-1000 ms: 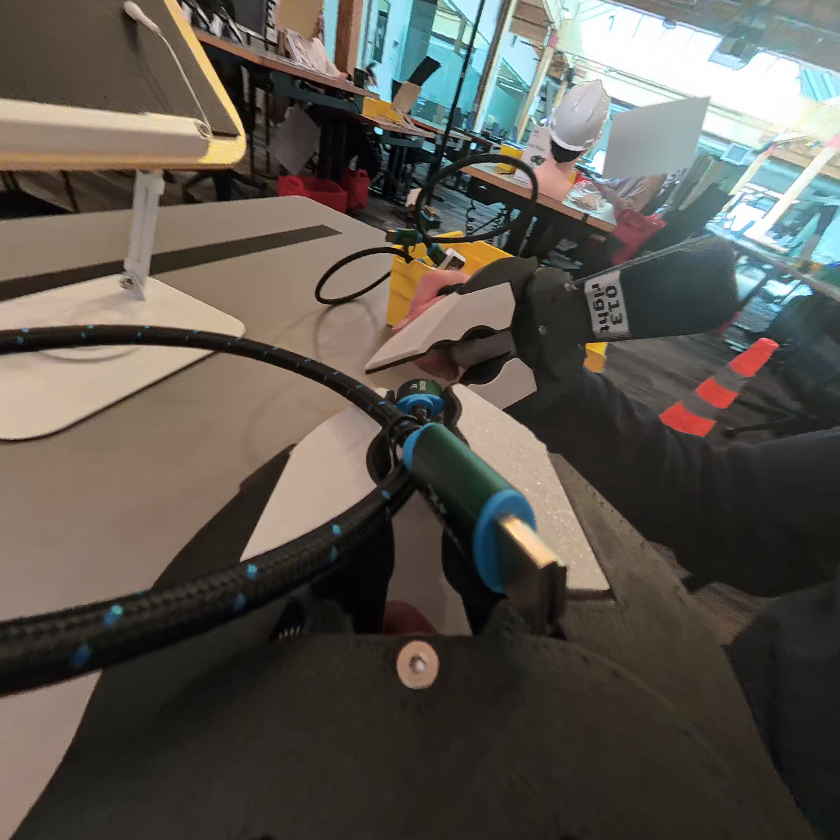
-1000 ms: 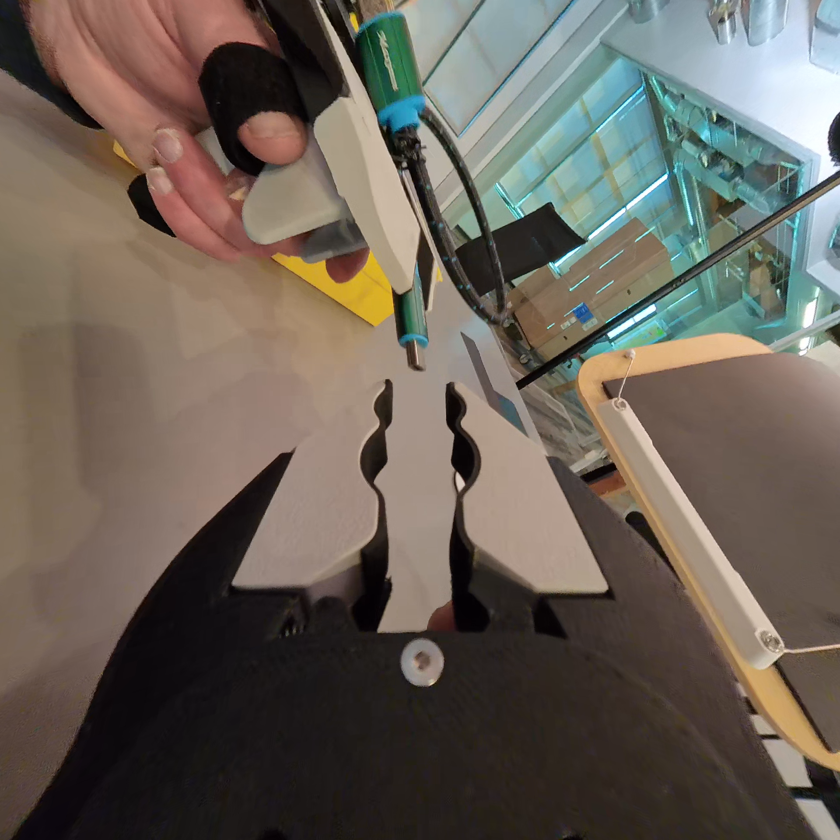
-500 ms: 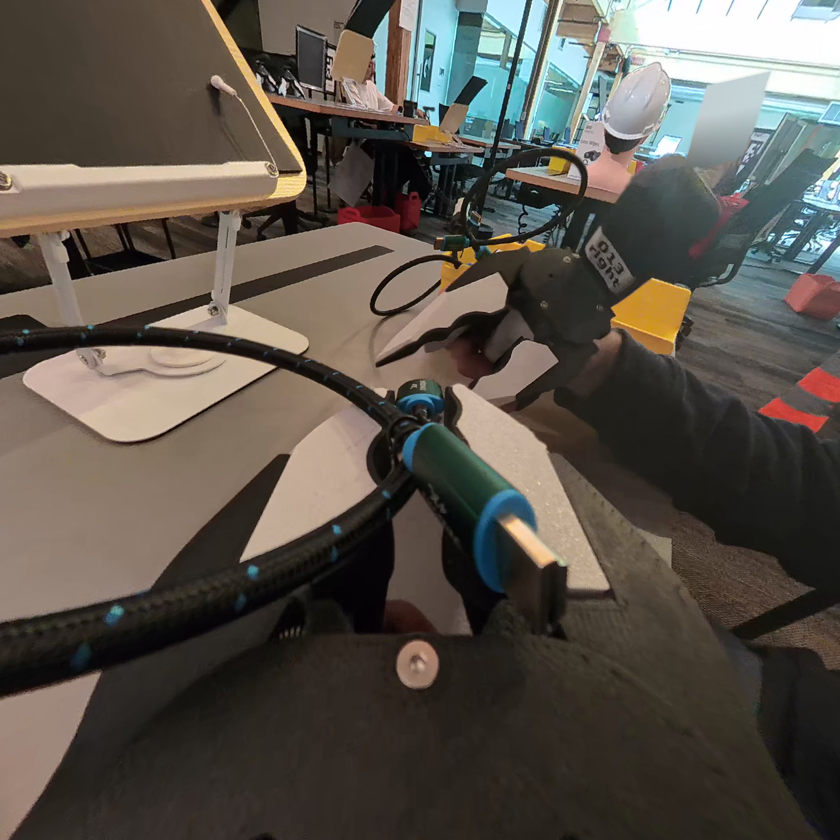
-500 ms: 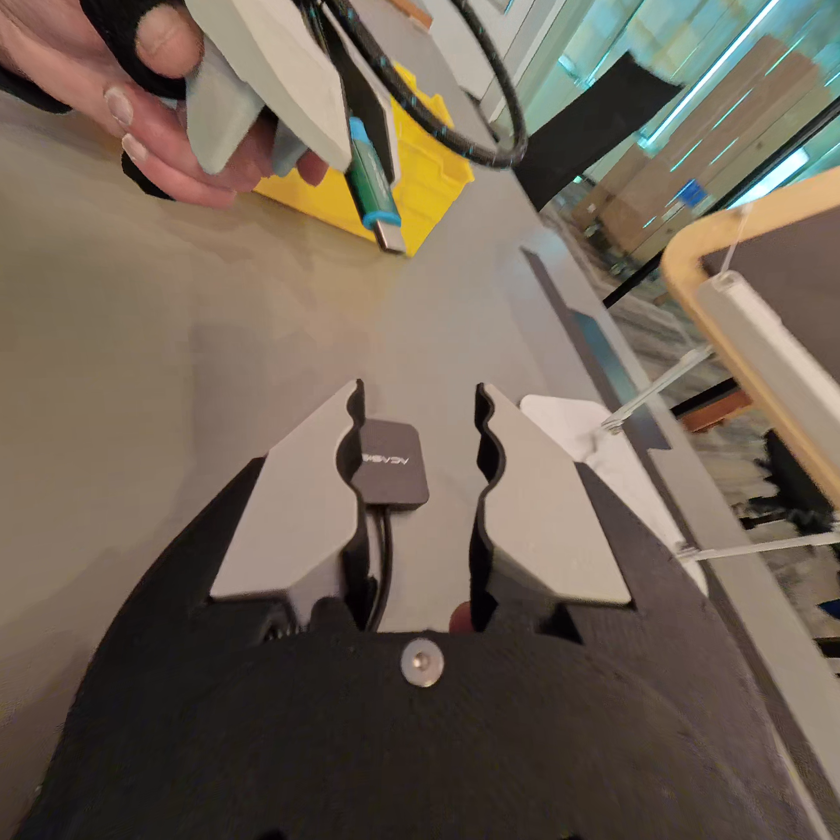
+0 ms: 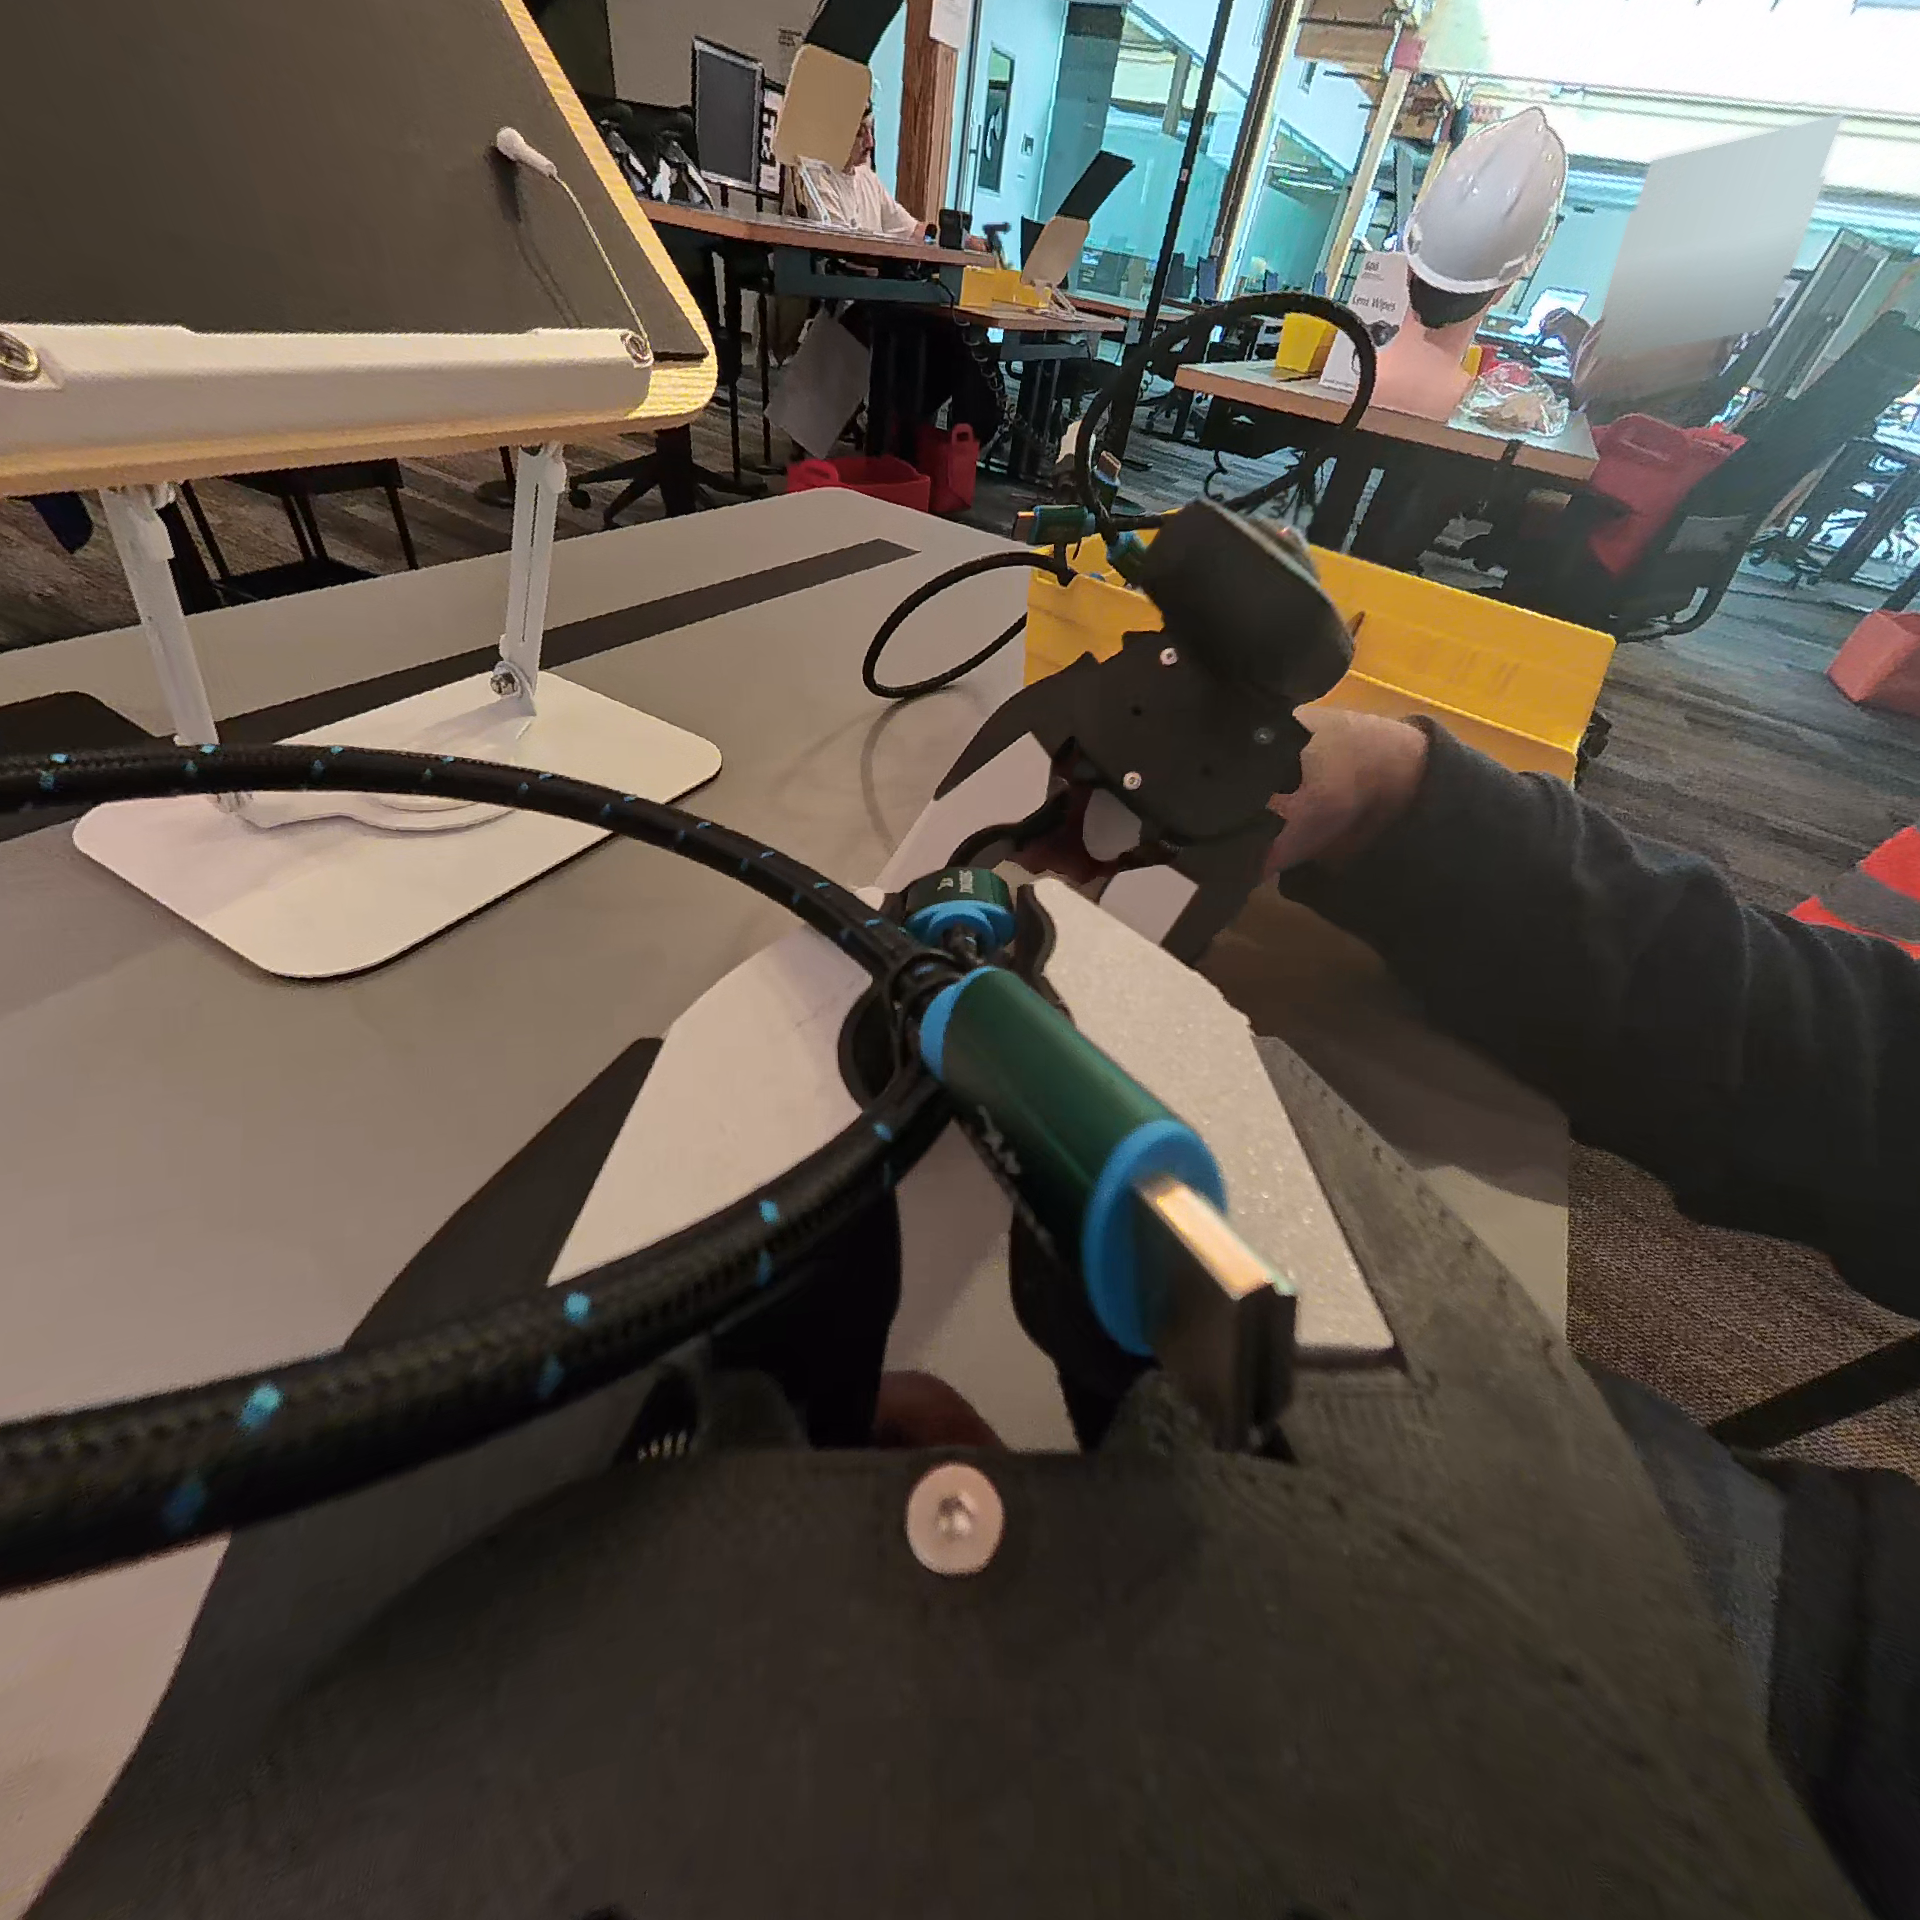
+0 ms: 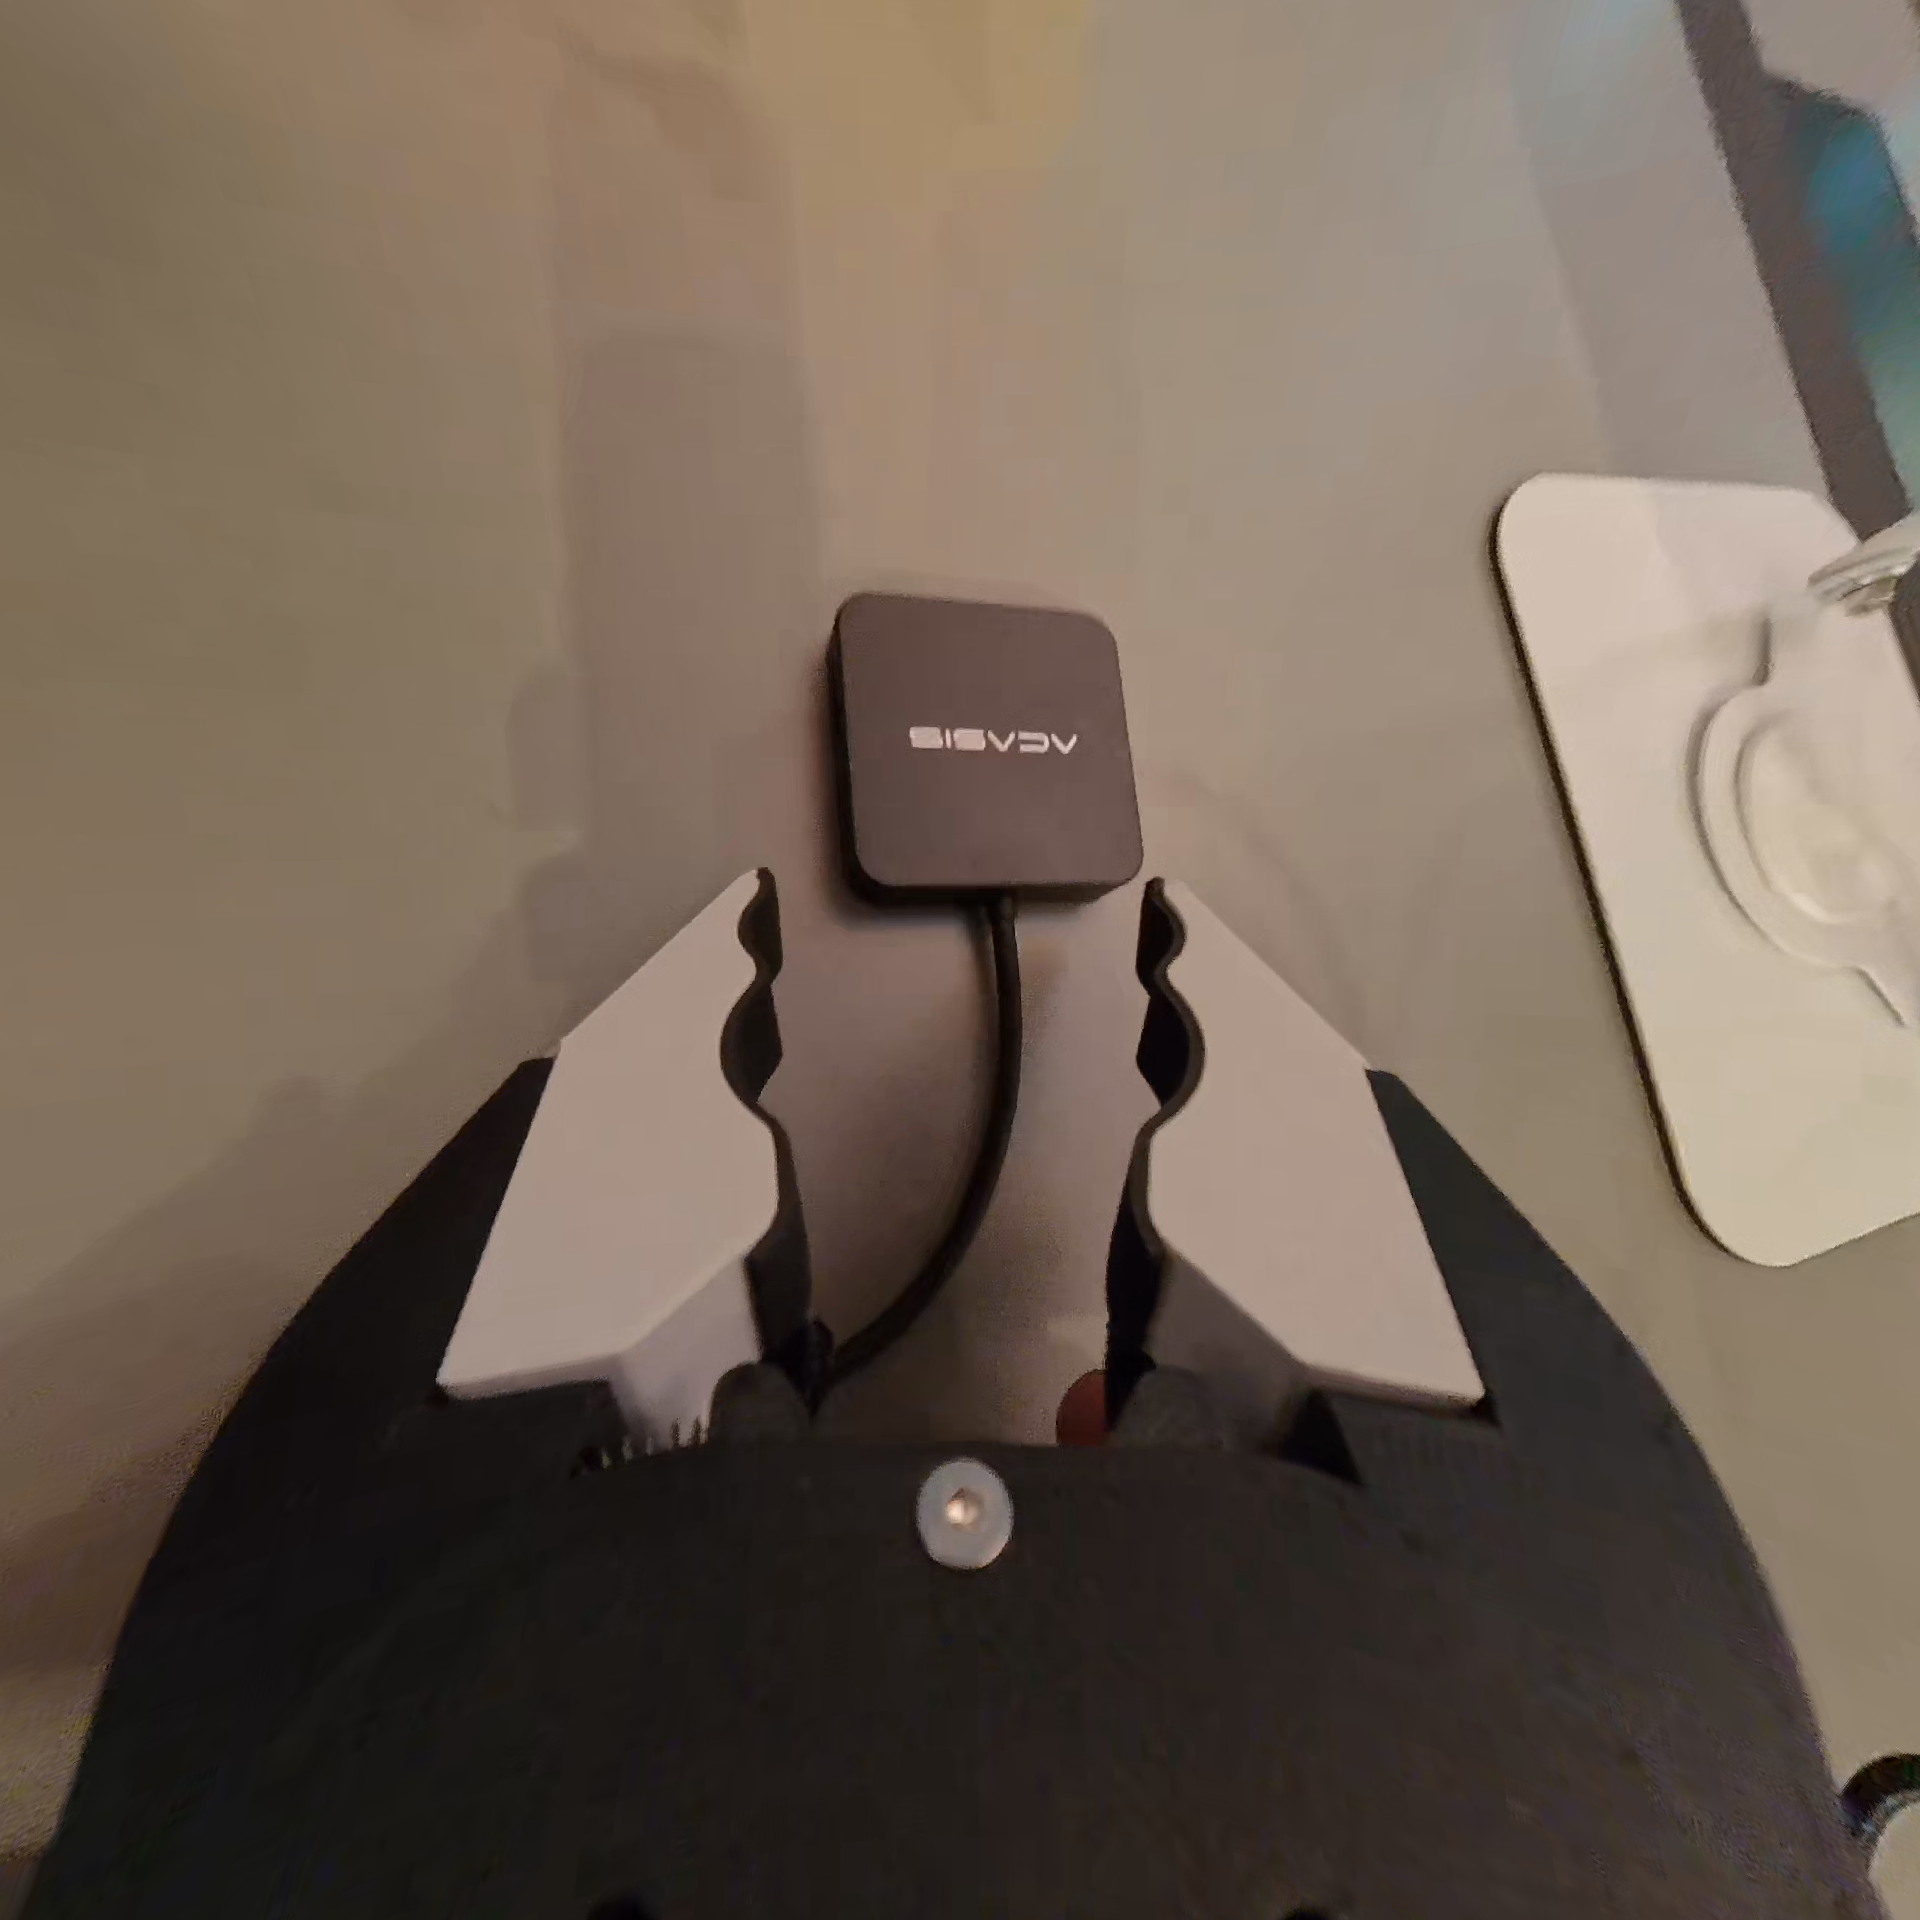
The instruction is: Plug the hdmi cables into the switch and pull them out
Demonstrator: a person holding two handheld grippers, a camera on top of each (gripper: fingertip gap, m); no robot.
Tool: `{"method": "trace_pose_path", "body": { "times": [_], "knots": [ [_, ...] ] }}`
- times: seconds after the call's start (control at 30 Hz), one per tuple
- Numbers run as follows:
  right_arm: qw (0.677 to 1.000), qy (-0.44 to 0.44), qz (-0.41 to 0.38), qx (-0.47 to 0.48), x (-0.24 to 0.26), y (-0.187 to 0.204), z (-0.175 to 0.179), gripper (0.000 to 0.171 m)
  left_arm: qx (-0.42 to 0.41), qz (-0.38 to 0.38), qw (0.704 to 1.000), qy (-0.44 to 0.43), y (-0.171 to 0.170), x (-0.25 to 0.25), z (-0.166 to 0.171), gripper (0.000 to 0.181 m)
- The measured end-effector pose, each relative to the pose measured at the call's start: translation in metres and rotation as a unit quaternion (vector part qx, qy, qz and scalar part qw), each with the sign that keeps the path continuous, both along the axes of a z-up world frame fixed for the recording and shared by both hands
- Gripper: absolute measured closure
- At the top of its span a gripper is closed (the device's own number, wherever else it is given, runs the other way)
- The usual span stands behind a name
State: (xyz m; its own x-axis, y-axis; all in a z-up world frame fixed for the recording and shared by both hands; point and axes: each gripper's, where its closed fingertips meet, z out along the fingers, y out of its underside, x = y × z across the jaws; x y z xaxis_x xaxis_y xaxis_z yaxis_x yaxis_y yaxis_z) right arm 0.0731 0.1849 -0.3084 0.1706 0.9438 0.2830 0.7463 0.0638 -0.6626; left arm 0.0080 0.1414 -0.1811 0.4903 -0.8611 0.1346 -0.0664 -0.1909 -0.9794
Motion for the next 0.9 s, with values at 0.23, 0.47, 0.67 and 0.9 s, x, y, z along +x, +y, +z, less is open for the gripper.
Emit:
{"method": "trace_pose_path", "body": {
  "times": [0.23,0.47,0.67,0.9],
  "knots": [
    [1.000,-0.003,-0.019,-0.018,0.001,0.004,-0.006,0.129,0.004,0.000,1.000,-0.001,-0.001,-0.002,0.000,0.162],
    [1.000,0.001,-0.026,0.003,-0.002,0.011,-0.004,0.171,0.006,0.003,1.000,-0.005,-0.001,-0.006,0.002,0.162],
    [0.999,0.040,-0.023,-0.005,-0.008,0.010,0.007,0.171,0.007,0.006,1.000,-0.007,-0.001,-0.009,0.002,0.162],
    [0.998,0.036,-0.049,0.018,-0.003,0.020,0.010,0.156,0.006,0.009,1.000,-0.006,-0.001,-0.013,0.000,0.161]
  ]
}}
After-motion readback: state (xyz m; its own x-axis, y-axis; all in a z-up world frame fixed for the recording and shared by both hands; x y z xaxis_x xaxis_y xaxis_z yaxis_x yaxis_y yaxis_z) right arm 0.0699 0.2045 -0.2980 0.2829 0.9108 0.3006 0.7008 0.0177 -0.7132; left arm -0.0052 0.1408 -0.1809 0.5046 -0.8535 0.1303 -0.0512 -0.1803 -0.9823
